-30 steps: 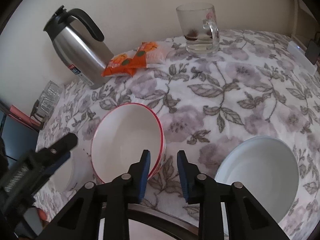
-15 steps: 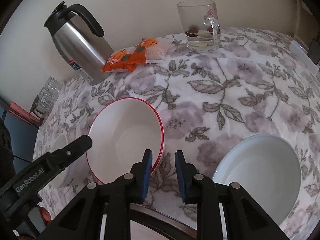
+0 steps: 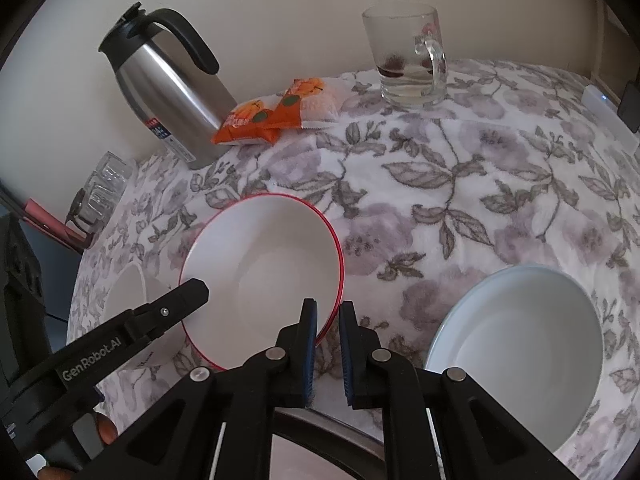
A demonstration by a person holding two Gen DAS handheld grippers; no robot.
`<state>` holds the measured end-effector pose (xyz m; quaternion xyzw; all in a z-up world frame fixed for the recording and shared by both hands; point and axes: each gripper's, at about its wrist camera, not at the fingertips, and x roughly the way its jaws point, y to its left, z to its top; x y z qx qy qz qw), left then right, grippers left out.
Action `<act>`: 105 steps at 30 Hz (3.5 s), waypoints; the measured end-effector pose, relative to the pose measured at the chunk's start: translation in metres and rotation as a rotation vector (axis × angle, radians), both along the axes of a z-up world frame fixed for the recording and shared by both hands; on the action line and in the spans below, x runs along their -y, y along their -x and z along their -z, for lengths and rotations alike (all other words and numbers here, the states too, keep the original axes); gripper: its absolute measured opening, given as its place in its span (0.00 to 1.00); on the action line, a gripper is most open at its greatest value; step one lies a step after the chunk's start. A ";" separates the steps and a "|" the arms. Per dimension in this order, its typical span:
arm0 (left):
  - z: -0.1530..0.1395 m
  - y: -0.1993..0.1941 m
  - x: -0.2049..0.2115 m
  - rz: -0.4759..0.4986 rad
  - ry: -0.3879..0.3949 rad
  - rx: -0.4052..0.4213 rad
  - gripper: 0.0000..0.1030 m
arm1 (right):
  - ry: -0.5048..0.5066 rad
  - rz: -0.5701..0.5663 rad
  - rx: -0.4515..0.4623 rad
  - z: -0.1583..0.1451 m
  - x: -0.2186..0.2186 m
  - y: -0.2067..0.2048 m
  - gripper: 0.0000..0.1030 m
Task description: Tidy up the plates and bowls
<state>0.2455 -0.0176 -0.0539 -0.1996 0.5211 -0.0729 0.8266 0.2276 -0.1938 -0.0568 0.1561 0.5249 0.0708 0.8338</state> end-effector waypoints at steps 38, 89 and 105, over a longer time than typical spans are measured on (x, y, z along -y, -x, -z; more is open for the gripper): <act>-0.084 0.080 -0.009 0.027 0.079 0.173 0.13 | -0.008 0.031 0.183 -0.088 0.003 0.092 0.12; -0.046 0.157 0.009 0.093 -0.063 0.008 0.13 | -0.038 0.035 0.085 -0.041 0.010 0.174 0.13; -0.035 0.155 0.004 0.076 -0.065 -0.054 0.14 | -0.030 0.009 0.088 -0.041 0.004 0.174 0.15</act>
